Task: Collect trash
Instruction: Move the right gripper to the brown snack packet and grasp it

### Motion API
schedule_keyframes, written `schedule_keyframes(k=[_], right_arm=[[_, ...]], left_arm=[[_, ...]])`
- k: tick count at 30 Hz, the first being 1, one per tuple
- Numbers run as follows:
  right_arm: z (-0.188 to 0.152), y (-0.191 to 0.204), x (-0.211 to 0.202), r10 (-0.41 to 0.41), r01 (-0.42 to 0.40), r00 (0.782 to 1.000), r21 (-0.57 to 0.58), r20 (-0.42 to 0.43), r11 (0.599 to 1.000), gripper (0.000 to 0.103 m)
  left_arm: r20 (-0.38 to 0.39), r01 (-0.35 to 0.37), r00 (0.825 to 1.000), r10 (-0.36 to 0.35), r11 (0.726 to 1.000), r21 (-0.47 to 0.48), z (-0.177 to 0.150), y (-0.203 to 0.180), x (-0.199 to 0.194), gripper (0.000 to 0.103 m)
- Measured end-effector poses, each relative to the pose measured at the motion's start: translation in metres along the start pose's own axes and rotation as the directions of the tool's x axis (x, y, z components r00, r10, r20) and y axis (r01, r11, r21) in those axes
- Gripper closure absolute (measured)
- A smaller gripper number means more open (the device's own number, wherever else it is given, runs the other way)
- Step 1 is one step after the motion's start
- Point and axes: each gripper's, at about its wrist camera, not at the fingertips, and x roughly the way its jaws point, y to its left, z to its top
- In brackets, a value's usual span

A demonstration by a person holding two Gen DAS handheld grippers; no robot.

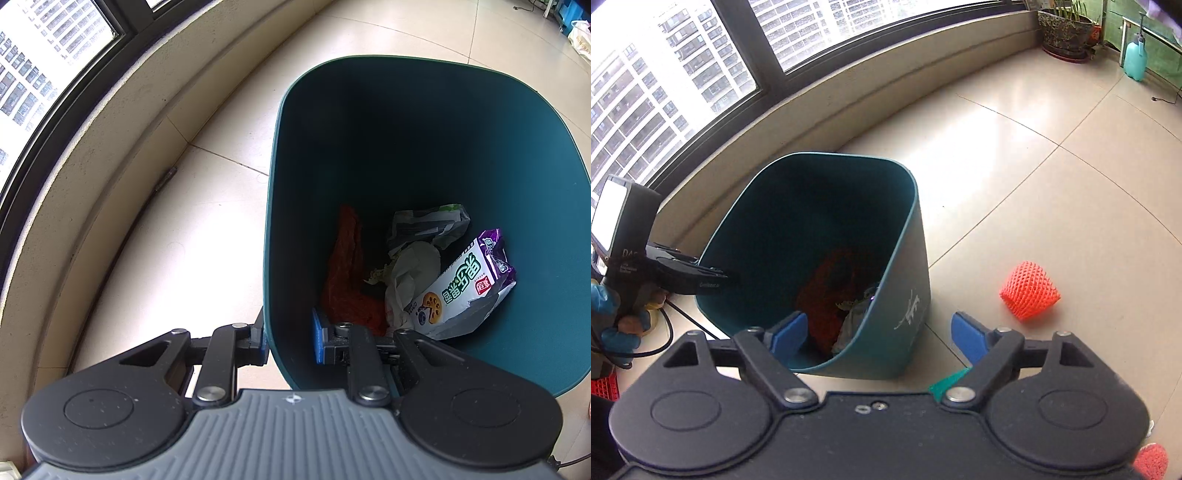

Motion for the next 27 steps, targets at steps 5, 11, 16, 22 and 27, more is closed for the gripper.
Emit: schedule_keyframes(k=[5,11,16,22,27], right_arm=[[-0.019,-0.048,0.000,-0.056,0.055,0.998,0.120,0.005,0.991,0.010],[-0.062,-0.104,0.026,-0.128,0.144,0.989,0.252,-0.080,0.957,0.010],[-0.097,-0.135,0.075,-0.158,0.207,0.970,0.289,-0.185,0.935,0.012],[-0.126,-0.152,0.135,-0.119,0.220,0.934,0.279,-0.338,0.935,0.013],[-0.139,-0.152,0.172,-0.146,0.223,0.909,0.158,-0.391,0.962,0.013]], left_arm=[[0.002,-0.001,1.000,0.001,1.000,0.002,0.000,0.000,0.000,0.083],[0.015,-0.013,1.000,0.013,1.000,0.014,-0.002,0.000,-0.001,0.083],[0.032,-0.023,0.999,0.022,1.000,0.020,-0.002,0.002,-0.005,0.083],[0.033,-0.040,0.999,0.038,0.999,0.037,-0.002,0.005,-0.002,0.083],[0.030,-0.044,0.999,0.043,0.998,0.042,-0.002,0.009,-0.001,0.083]])
